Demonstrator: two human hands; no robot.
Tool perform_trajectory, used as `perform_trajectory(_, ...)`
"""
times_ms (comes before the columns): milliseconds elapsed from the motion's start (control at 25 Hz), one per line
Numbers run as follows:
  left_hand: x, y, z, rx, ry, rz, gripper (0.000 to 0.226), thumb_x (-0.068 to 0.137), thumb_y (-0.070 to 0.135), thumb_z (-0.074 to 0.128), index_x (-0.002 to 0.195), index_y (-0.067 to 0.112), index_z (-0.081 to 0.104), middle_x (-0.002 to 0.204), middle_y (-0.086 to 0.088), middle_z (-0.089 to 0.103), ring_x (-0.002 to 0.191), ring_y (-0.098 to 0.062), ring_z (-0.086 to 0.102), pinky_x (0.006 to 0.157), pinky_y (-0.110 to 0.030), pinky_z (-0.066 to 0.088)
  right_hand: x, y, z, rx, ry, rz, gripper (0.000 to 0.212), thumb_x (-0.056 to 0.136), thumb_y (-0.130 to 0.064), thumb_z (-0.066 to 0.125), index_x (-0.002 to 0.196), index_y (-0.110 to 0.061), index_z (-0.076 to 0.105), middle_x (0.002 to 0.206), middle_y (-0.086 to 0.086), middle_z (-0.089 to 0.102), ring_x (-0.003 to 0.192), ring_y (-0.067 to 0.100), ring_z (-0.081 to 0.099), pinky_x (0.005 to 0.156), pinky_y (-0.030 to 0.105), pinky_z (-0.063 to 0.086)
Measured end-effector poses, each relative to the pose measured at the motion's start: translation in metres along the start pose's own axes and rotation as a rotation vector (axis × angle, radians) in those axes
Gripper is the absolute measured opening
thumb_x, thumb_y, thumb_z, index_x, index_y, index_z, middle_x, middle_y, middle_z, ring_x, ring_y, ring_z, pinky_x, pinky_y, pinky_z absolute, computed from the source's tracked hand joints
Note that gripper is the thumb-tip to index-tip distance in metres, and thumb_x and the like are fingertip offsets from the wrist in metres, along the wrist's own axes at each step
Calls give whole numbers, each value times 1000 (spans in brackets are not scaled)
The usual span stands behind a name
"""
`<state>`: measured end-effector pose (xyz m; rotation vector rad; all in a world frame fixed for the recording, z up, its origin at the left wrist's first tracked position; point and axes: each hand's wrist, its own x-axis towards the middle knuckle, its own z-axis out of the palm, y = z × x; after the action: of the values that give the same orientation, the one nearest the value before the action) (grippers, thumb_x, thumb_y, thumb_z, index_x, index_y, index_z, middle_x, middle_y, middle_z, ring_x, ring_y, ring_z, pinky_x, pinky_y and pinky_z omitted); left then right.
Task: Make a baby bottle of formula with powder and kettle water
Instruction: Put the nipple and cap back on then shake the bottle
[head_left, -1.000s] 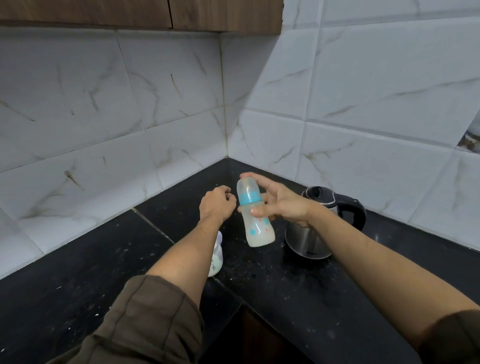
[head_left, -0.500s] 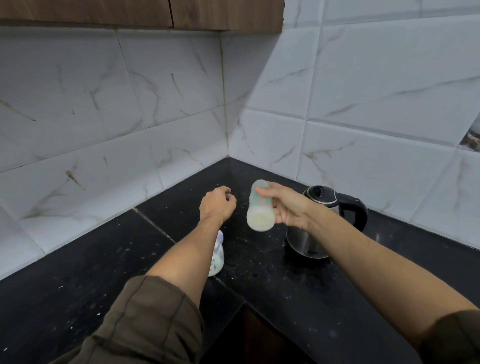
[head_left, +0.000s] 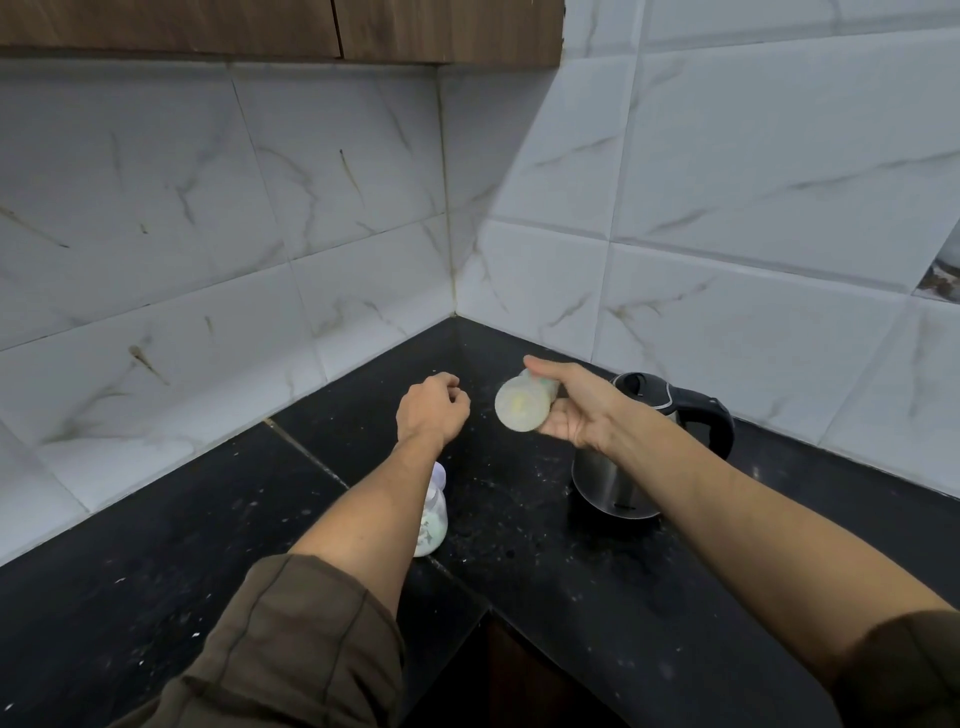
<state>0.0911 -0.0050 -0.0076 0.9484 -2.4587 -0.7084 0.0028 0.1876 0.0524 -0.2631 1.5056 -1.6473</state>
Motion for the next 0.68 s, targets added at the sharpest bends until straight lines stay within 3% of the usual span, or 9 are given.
perform_trajectory(200, 1, 2, 0, -1, -5, 1, 39, 99, 28, 56, 135, 23, 67, 125, -3, 74, 115, -28, 67, 92, -37, 52, -3, 2, 3, -241, -224, 36, 50, 84, -36, 83, 125, -15, 65, 111, 13, 74, 99, 29, 74, 74, 42, 66)
perform_trajectory(360, 2, 0, 0, -10, 3, 0, 39, 98, 28, 56, 135, 22, 68, 125, -2, 74, 116, -28, 67, 93, -37, 53, -1, -6, 5, 20, 33, 19, 37, 90, -31, 80, 117, -8, 68, 103, 16, 76, 73, 26, 79, 58, 39, 65)
perform_trajectory(560, 2, 0, 2, 7, -4, -2, 40, 99, 29, 56, 136, 23, 67, 125, -4, 74, 117, -28, 66, 93, -38, 52, -7, -3, 4, -192, -169, 64, 44, 86, -36, 81, 120, -10, 68, 109, 14, 74, 96, 29, 73, 68, 38, 65)
perform_trajectory(680, 3, 0, 1, -4, 7, 7, 39, 99, 28, 56, 136, 22, 67, 126, -3, 73, 117, -27, 66, 94, -37, 52, -8, -10, 4, -11, -9, 23, 34, 89, -29, 80, 112, -8, 67, 103, 16, 75, 73, 26, 78, 55, 38, 64)
